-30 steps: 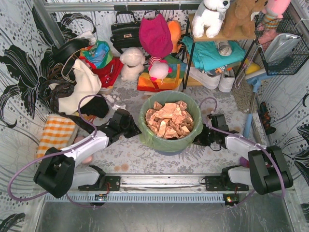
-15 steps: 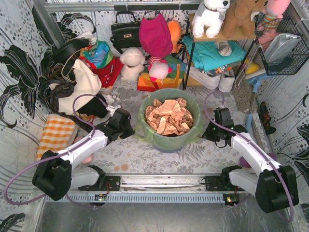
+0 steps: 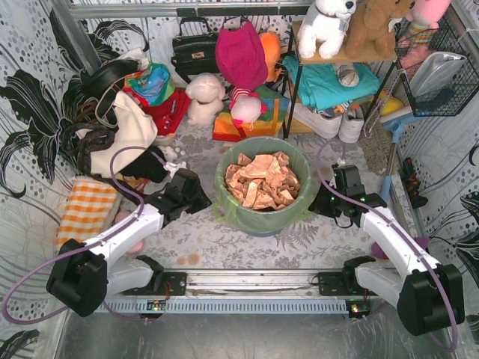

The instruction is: Tie the trash bag

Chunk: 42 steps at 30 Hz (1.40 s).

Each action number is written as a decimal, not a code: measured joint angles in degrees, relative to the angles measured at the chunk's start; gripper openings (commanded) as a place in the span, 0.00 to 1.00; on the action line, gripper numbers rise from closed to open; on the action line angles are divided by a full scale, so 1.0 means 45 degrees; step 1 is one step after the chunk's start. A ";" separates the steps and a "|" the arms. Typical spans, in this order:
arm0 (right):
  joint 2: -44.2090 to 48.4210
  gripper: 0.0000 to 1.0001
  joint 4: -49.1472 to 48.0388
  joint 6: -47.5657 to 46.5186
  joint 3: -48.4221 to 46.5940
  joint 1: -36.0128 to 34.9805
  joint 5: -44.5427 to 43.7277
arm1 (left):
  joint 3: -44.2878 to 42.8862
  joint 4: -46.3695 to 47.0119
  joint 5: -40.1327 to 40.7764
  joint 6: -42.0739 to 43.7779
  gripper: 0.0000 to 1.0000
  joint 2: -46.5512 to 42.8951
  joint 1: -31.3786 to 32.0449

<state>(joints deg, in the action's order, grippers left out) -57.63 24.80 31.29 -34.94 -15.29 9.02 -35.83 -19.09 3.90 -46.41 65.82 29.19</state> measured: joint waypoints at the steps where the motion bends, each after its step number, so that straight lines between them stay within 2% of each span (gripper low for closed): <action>1: -0.0097 0.28 -0.0078 -0.0053 0.0000 0.0000 0.0092 | 0.0005 0.0063 -0.0029 0.0024 0.37 0.0015 0.0000; 3: -0.0311 0.31 -0.0165 -0.0160 0.0000 0.0005 0.0223 | 0.0029 0.0180 -0.0126 0.0097 0.44 0.0034 0.0000; 9: -0.0481 0.41 -0.0481 -0.0267 0.0049 0.0010 0.0559 | 0.0136 0.0991 -0.0879 0.0583 0.57 0.0500 0.0000; 17: -0.1044 0.48 -0.1166 -0.0262 0.0223 0.0010 0.1146 | 0.0136 0.1787 -0.1982 0.1064 0.60 0.2040 0.0000; 23: -0.1948 0.48 -0.1831 -0.0253 0.0340 0.0010 0.1355 | 0.0136 0.2118 -0.2307 0.1107 0.60 0.2856 0.0000; 26: -0.2516 0.44 -0.2278 -0.0209 0.0364 0.0010 0.1438 | 0.0092 0.2215 -0.2424 0.1093 0.59 0.3405 0.0000; 29: -0.2977 0.36 -0.2696 -0.0155 0.0544 0.0010 0.1428 | 0.0024 0.2501 -0.2438 0.1083 0.55 0.3589 0.0000; 34: -0.2997 0.23 -0.2827 -0.0044 0.1035 0.0010 0.1141 | 0.0024 0.2501 -0.2195 0.1059 0.43 0.3633 0.0000; 38: -0.2370 0.10 -0.2657 0.0131 0.1190 0.0010 0.0661 | 0.0073 0.2205 -0.1739 0.1049 0.29 0.3512 0.0000; 42: -0.1515 0.00 -0.2526 0.0194 0.1190 0.0005 0.0185 | 0.0121 0.1734 -0.1331 0.1005 0.22 0.2982 0.0005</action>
<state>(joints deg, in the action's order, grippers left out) -64.45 13.43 32.16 -29.58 -15.27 9.85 -35.29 -11.29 -2.09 -41.89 79.24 29.21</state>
